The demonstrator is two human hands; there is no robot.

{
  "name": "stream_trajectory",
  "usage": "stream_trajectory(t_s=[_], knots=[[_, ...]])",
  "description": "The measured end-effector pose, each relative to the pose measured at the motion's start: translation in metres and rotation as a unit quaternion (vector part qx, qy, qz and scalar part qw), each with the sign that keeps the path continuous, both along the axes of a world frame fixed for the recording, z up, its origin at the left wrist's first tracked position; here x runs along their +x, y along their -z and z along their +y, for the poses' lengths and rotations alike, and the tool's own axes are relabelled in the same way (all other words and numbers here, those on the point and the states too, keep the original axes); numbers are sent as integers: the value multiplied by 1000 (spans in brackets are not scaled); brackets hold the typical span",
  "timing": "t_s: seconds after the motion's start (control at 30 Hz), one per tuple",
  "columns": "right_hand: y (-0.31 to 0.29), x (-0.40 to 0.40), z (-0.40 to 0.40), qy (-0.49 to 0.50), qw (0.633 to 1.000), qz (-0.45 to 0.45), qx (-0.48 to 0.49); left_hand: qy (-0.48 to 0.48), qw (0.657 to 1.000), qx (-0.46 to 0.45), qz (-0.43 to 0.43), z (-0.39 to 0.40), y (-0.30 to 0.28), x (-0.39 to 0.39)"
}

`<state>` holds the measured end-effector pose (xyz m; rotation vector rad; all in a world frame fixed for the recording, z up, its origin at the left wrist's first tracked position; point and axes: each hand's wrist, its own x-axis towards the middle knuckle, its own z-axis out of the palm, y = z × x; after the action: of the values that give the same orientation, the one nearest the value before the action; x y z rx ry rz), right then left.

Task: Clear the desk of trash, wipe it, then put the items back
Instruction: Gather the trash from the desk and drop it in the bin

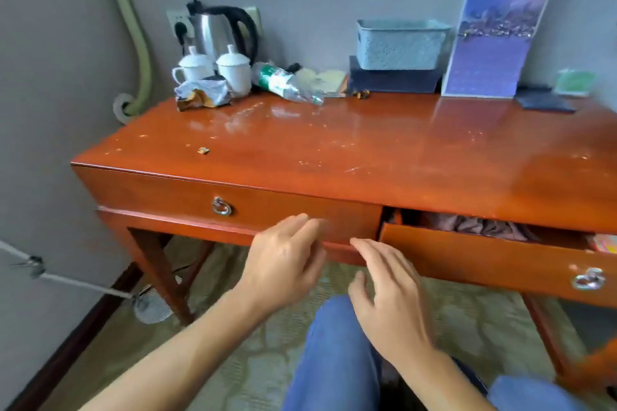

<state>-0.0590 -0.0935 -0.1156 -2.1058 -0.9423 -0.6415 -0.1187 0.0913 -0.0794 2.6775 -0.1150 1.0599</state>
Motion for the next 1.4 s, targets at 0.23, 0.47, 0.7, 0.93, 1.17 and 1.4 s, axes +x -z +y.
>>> stream_trajectory(t_s=[0.23, 0.47, 0.7, 0.93, 1.17, 1.4], knots=[[-82, 36, 73, -45, 994, -75, -61, -230, 972, 19, -54, 154, -64, 20], [-100, 64, 121, -55, 987, -68, -132, -276, 938, -38, 205, 246, -75, 46], [-113, 98, 200, -85, 977, -46, -193, -274, 943, -98, 160, 260, -61, 72], [-143, 154, 344, -113, 963, 0, -244, -316, 932, -175, 13, 264, -50, 68], [-146, 211, 473, -125, 941, 66, -308, -347, 919, -186, 5, 260, -51, 68], [-130, 226, 473, -69, 925, 70, -368, -369, 911, -184, 24, 255, -54, 67]])
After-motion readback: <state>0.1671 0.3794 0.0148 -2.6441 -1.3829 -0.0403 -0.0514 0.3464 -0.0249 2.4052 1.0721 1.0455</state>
